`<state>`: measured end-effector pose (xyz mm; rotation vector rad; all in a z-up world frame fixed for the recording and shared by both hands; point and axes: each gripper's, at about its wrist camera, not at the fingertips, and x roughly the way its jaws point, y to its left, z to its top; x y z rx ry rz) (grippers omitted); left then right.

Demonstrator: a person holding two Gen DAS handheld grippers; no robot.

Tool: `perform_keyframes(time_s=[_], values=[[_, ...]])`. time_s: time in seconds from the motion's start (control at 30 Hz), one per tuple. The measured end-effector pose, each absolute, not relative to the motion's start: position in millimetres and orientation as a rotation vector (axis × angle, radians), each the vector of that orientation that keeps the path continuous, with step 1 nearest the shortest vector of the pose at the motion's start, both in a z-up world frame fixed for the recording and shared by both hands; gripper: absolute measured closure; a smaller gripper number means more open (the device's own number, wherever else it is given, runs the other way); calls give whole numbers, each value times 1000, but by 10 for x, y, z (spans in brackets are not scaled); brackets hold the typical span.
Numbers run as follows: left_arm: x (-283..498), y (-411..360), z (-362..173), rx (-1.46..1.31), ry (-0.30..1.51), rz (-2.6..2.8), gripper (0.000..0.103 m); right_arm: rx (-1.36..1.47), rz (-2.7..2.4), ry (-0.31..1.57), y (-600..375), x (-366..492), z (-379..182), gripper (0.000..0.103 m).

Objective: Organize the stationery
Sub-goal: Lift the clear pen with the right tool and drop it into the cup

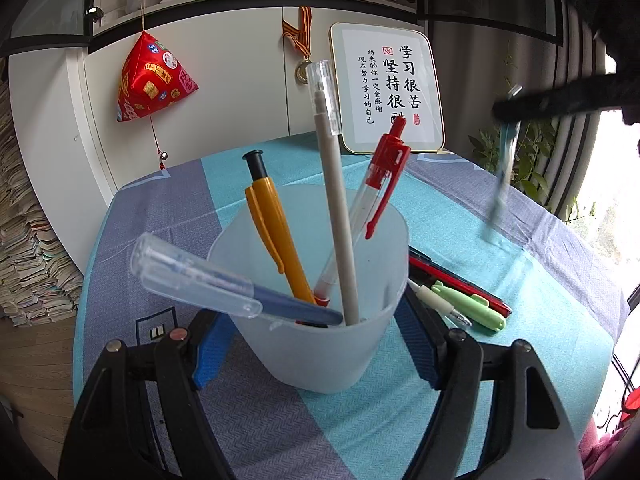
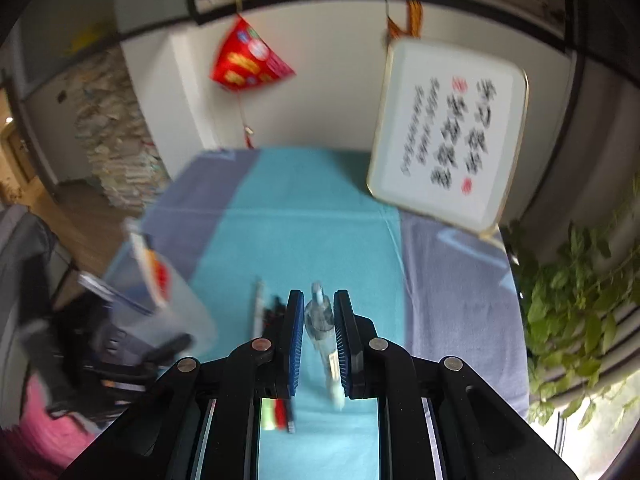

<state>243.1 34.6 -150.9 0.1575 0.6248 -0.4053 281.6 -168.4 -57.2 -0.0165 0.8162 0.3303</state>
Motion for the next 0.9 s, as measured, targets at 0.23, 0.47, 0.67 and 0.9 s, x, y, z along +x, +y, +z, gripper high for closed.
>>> perform_keyframes(time_s=[0.23,0.47,0.67,0.9], values=[[2428,354,-1517,155,627,-405,28,13,489,600,-1326,2422,188,88],[2420,342,-1528,159,625,-407,28,9,610,517,-998,2253,539,91],[2420,341,-1528,158,625,-407,28,-3,625,561,-809,2401,347,91],[2420,341,-1527,159,624,-407,28,7,599,664,-787,2662,-48,91]])
